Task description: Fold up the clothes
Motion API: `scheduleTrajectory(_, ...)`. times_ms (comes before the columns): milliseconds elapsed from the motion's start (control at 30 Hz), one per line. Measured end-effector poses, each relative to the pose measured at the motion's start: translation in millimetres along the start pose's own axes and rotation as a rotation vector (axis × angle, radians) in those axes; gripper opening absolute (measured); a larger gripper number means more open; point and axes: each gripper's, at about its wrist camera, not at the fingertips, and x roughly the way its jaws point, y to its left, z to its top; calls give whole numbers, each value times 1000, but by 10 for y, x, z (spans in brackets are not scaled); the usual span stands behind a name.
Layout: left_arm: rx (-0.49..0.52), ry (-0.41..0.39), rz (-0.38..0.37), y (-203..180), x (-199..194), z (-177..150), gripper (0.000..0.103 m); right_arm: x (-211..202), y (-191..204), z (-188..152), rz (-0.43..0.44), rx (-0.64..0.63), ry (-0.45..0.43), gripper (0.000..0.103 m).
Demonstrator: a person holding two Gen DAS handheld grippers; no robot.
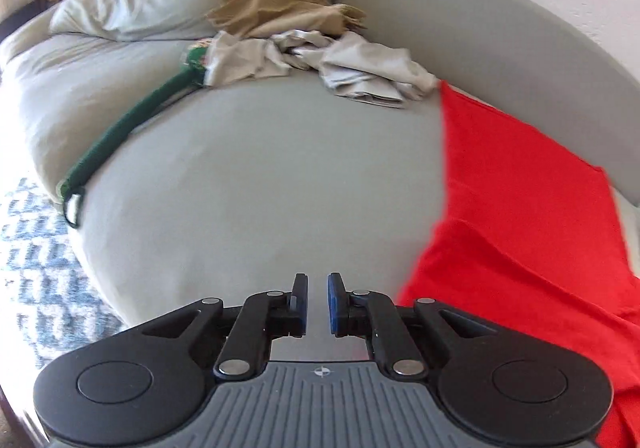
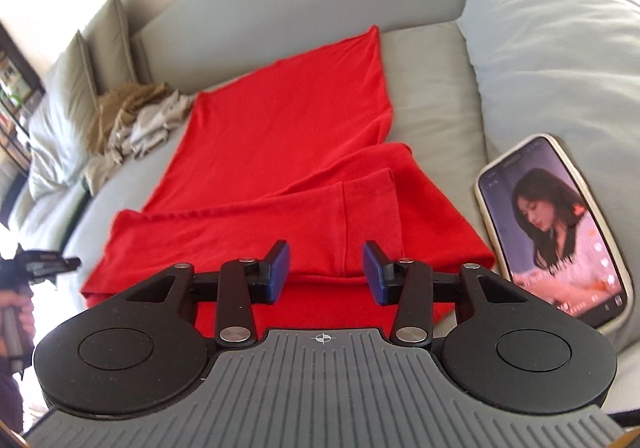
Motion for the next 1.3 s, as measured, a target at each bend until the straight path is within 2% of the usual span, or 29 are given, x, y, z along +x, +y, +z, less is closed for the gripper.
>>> scheduleTrajectory(67,70,-6,-104,-285,-68,-108,14,-94,1,-17,5,11,-12,52)
scheduleTrajectory(167,207,-28,-176,-757,27,-253,15,22,144,6,2,-45,1,51)
scheduleTrajectory(267,335,19,-180,-1142,253,-424,15,257,331,38,0,-128,26,44)
scheduleTrajectory(367,463,24,-113,-1301,322,-620,21,530,527,1,-14,-252,54,44)
scheduleTrajectory(400,478,19,-94,-1284,313,-636,22,607,579,-52,-39,-318,74,43)
scheduleTrajectory(467,467,24,-76,-1198,293,-621,24,710,583,-185,-111,-430,124,41)
scheduleTrajectory(500,455,29,-73,-1152,263,-609,24,675,537,-248,-132,-469,104,41)
scheduleTrajectory(567,424,43,-76,-1057,175,-581,24,560,403,-277,-138,-439,91,25)
scheduleTrajectory(600,408,50,-78,-1009,130,-567,23,488,326,-265,-141,-391,98,23)
scheduleTrajectory(667,375,56,-83,-941,18,-554,22,336,196,-257,-159,-317,108,27)
scheduleTrajectory(767,330,29,-138,-1003,-201,-608,24,95,103,-298,-91,-238,83,35)
scheduleTrajectory(833,286,34,-196,-1125,-250,-665,25,53,185,-330,-56,-239,77,39)
scheduleTrajectory(900,307,47,-225,-1292,-217,-762,26,37,279,-359,-23,-246,75,39)
scheduleTrajectory(1000,398,87,-182,-1509,-75,-986,27,212,461,-400,3,-295,110,38)
scheduleTrajectory(1133,451,101,-154,-1546,-102,-1166,28,367,502,-561,-24,-352,139,40)
scheduleTrajectory(1300,440,247,-127,-1443,-155,-1230,28,144,467,-645,-28,-344,189,40)
